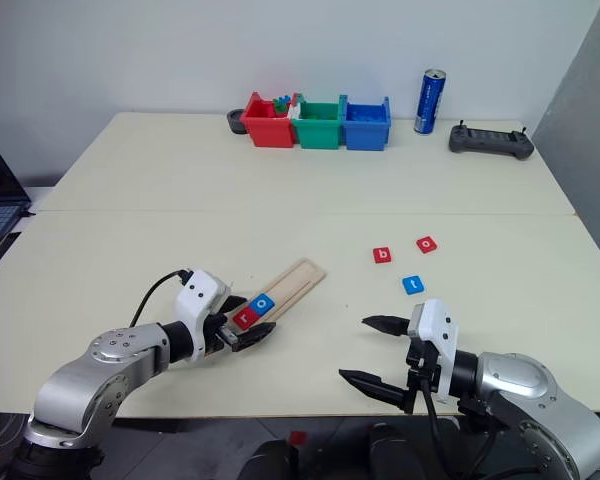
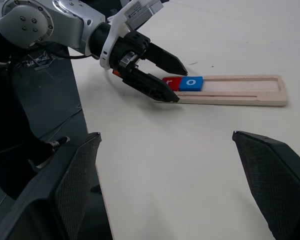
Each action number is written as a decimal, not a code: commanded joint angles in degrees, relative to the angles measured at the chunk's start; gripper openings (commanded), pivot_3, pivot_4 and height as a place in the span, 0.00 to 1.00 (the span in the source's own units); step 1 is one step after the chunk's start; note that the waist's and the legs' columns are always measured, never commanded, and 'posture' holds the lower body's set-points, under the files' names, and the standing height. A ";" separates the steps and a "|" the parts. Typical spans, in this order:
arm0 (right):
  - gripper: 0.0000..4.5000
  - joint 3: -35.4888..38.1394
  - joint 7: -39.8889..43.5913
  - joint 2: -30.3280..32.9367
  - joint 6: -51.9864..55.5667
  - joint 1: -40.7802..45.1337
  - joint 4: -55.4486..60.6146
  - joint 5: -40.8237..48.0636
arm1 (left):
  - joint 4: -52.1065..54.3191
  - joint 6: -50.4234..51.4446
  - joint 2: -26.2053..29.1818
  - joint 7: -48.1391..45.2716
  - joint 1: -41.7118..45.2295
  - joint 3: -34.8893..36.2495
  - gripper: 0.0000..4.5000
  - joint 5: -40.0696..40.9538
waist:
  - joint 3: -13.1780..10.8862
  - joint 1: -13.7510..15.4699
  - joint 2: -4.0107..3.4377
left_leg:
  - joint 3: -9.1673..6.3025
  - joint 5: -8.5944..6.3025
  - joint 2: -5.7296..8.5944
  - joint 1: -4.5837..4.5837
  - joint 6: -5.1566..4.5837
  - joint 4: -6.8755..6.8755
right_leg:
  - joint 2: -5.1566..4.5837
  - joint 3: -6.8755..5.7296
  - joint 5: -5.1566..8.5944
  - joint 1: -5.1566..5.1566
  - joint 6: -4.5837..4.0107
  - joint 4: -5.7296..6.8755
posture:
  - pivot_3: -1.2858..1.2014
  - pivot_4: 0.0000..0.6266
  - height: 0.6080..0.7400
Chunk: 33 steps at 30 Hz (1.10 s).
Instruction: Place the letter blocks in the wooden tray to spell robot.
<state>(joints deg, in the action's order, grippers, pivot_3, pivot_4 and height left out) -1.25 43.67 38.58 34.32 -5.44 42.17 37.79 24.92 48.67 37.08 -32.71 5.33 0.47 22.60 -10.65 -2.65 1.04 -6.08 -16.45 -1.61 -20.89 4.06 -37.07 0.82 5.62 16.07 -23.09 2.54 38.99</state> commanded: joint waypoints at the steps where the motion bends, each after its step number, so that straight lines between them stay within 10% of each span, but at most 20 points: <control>1: 1.00 -0.02 0.21 0.16 -0.77 0.31 1.75 0.50 | 0.25 1.02 1.73 -0.66 -0.73 -0.16 1.00 -0.47 | 0.00 -0.03 0.00 | 0.00 0.00 0.00 0.00 0.00 0.00 | 0.00 0.00 0.00 0.00 0.00 0.00 | 0.52 0.24 1.00; 13: 1.00 -0.39 -0.01 0.06 -0.50 0.88 2.31 0.78 | -0.73 1.31 2.68 -1.28 -1.15 -4.39 1.00 -1.99 | 0.03 -0.09 -0.02 | 0.00 0.00 0.00 0.00 0.00 0.01 | 0.00 0.00 0.00 0.00 0.01 -0.01 | 0.52 0.24 1.00; 21: 1.00 -0.67 -0.17 -0.16 -1.01 1.01 2.39 0.40 | -1.47 -0.48 2.61 -1.89 -1.55 -4.63 0.75 -2.93 | 0.03 -0.04 -0.02 | 0.00 0.00 0.01 -0.01 0.00 0.01 | -0.01 0.00 0.01 0.00 0.01 -0.01 | 0.52 0.24 1.00; 33: 1.00 1.39 2.04 3.56 -6.46 2.86 -1.43 -7.44 | -9.71 -23.77 7.54 -17.92 0.12 -8.30 0.75 -7.58 | 0.04 0.09 -0.02 | 0.04 0.00 0.01 -0.03 0.00 0.02 | -0.02 0.00 0.01 -0.01 0.00 -0.06 | 0.52 0.24 1.00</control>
<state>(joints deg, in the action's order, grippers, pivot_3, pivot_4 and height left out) -1.19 44.65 41.40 29.38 -2.76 39.84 30.39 15.95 27.57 44.03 -47.65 5.59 -5.98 15.56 -10.61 -2.56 1.02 -6.04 -16.45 -1.59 -20.92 4.06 -37.05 0.80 5.62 16.08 -23.10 2.54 38.94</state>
